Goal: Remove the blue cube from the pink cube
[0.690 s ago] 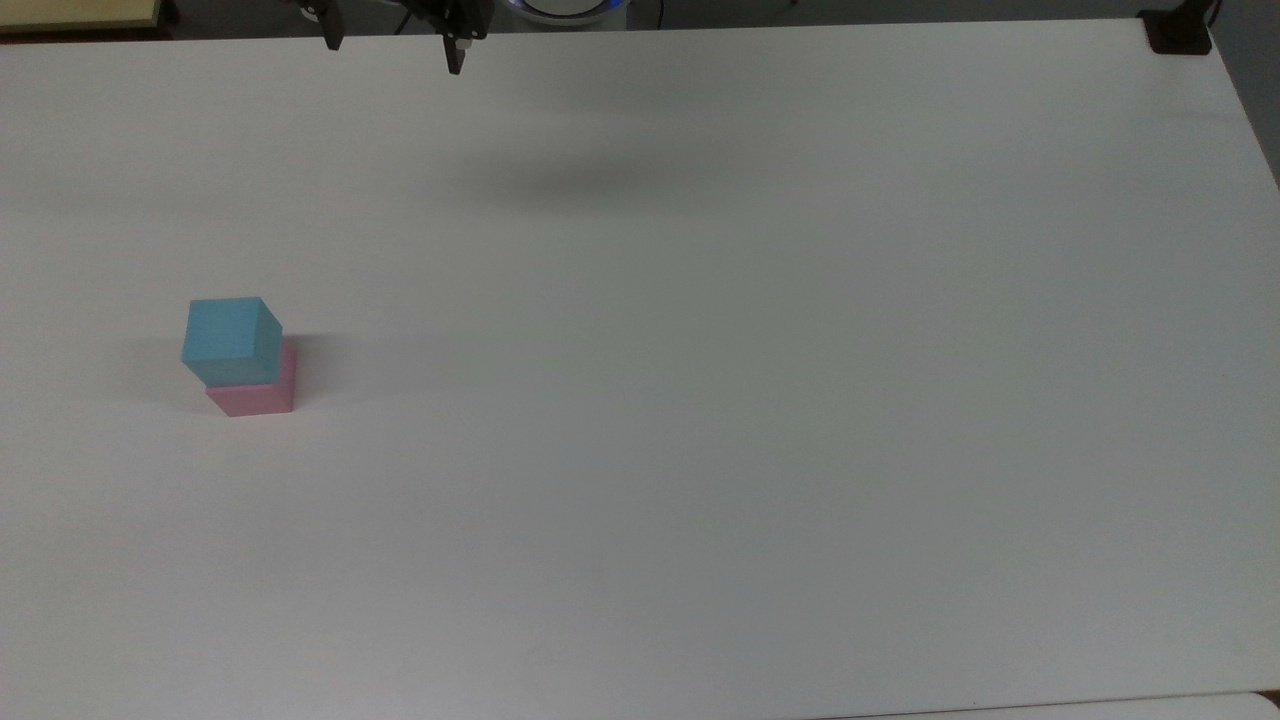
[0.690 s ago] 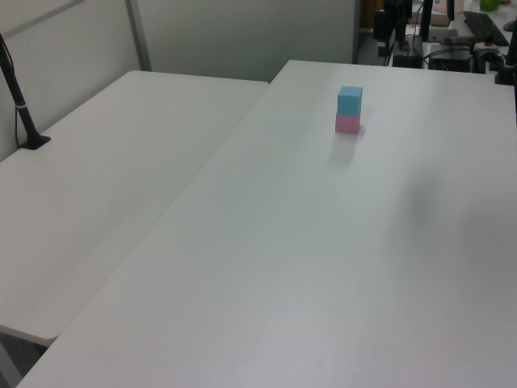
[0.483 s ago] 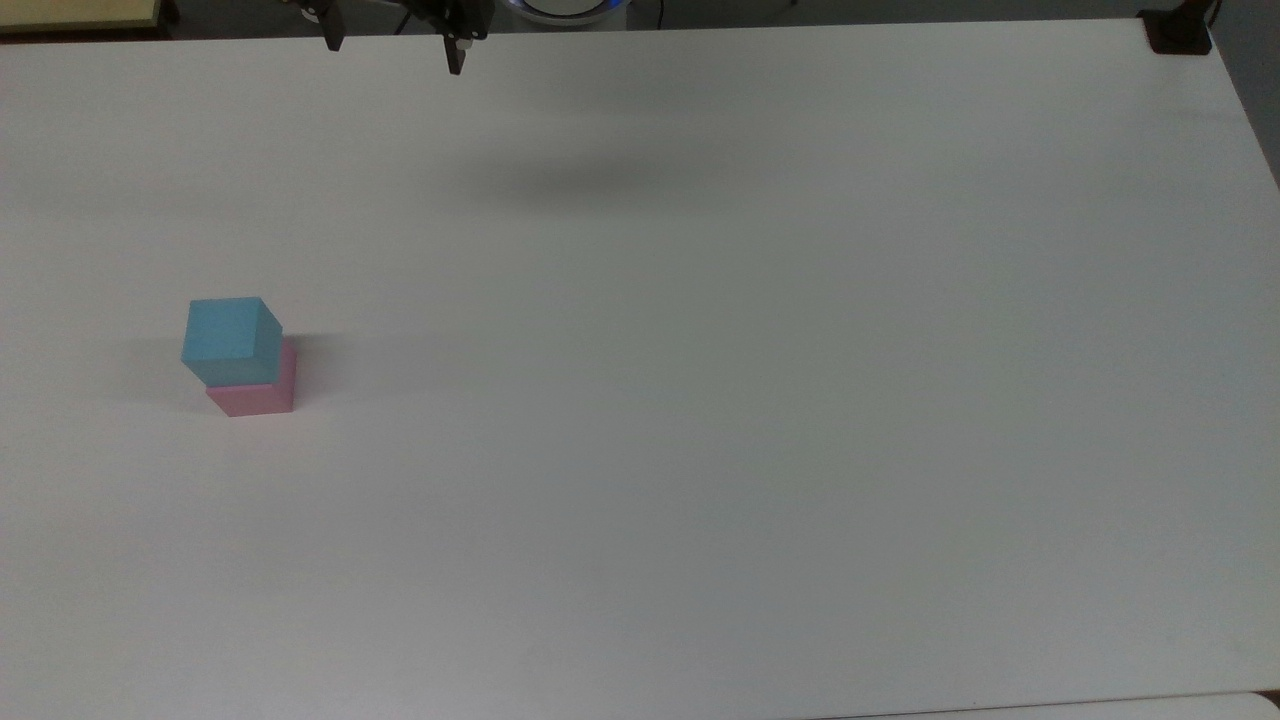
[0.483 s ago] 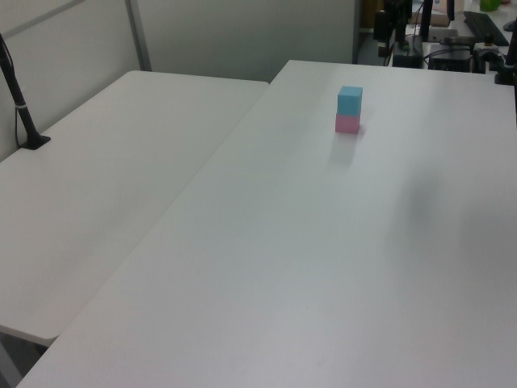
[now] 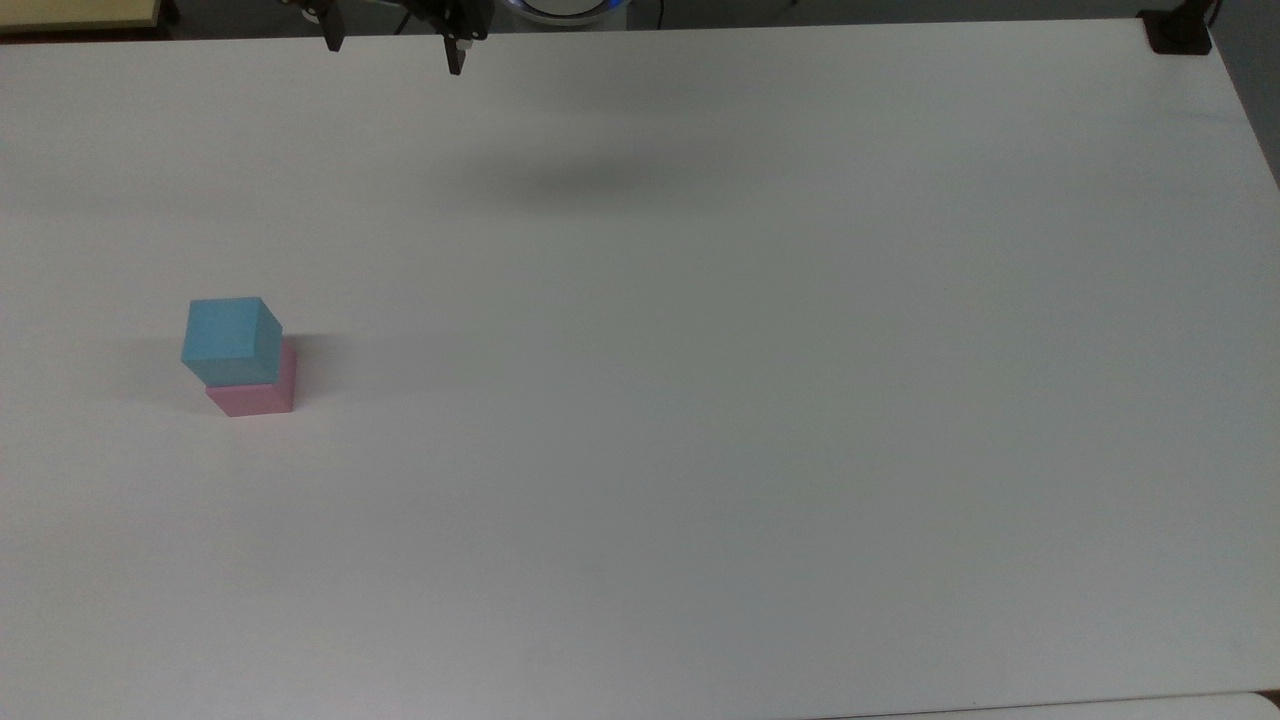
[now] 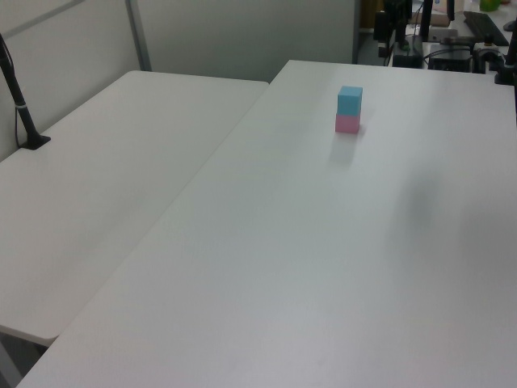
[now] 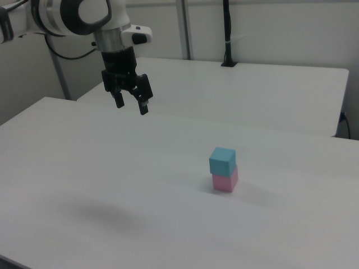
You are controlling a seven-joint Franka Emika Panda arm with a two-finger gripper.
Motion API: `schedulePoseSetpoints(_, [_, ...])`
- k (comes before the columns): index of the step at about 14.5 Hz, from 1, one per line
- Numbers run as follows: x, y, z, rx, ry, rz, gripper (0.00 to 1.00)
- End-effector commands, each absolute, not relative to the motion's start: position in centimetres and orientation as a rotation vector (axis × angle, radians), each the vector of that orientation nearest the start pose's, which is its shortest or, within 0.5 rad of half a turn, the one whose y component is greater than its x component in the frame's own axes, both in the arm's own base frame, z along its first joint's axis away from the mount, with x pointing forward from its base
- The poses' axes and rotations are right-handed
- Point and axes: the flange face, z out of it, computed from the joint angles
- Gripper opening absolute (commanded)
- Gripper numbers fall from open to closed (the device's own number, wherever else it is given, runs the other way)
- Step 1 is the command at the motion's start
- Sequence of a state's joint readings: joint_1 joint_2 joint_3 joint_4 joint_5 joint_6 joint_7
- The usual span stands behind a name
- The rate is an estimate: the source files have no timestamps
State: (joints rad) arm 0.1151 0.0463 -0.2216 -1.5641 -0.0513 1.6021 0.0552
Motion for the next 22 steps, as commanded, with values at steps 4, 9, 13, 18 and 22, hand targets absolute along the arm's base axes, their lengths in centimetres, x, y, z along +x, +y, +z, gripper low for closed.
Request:
schedulePoseSetpoints(4, [57.3,-7.0,58.8,-3.205,0.102,0.021,1.0])
schedulePoseSetpoints(9, [59.9,-12.1,55.0,-3.224,-0.039,0.005,1.0])
schedulePoseSetpoints(13, [62.4,-18.6,50.3,-3.215,-0.172,0.032,1.0])
schedulePoseSetpoints(18, [64.8,-23.7,44.7,-3.258,-0.151,-0.081,1.0])
schedulePoseSetpoints(22, [66.4,-23.9,40.8,-3.245,-0.121,-0.142,1.0])
